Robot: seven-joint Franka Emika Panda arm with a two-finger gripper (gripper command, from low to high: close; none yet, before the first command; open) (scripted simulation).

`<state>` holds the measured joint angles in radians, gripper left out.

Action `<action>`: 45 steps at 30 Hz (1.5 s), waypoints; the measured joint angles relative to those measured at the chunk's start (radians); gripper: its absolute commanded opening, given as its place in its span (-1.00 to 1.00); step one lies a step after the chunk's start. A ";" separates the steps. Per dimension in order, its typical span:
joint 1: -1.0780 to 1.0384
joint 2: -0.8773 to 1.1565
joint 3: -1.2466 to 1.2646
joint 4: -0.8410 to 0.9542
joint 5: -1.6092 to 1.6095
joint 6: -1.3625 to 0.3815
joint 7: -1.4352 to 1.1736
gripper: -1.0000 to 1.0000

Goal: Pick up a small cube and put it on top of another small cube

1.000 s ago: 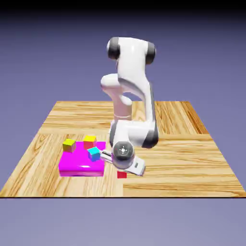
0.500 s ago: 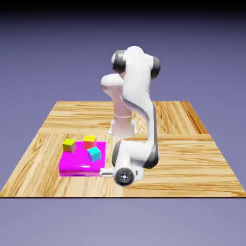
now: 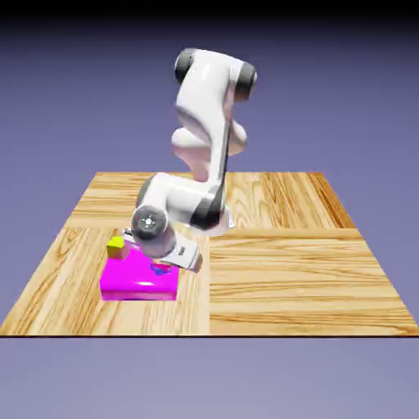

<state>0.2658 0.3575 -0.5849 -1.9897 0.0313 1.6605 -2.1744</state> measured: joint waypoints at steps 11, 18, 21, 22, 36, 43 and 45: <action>-0.036 -0.399 -0.266 -0.222 -0.096 0.149 0.346 -1.00; -0.044 -0.652 -0.435 -0.363 -0.157 0.243 0.566 -1.00; -0.051 -0.761 -0.507 -0.423 -0.183 0.284 0.660 -1.00; -0.053 -0.797 -0.532 -0.443 -0.191 0.297 0.691 -1.00; -0.087 -1.305 -0.870 -0.726 -0.312 0.487 1.131 -1.00; -0.100 -1.503 -1.002 -0.836 -0.359 0.561 1.303 -1.00; -0.035 -1.498 -1.074 -0.853 -0.404 0.640 1.310 -1.00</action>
<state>0.2311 -1.1403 -1.6594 -2.8426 -0.3729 2.3003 -0.8642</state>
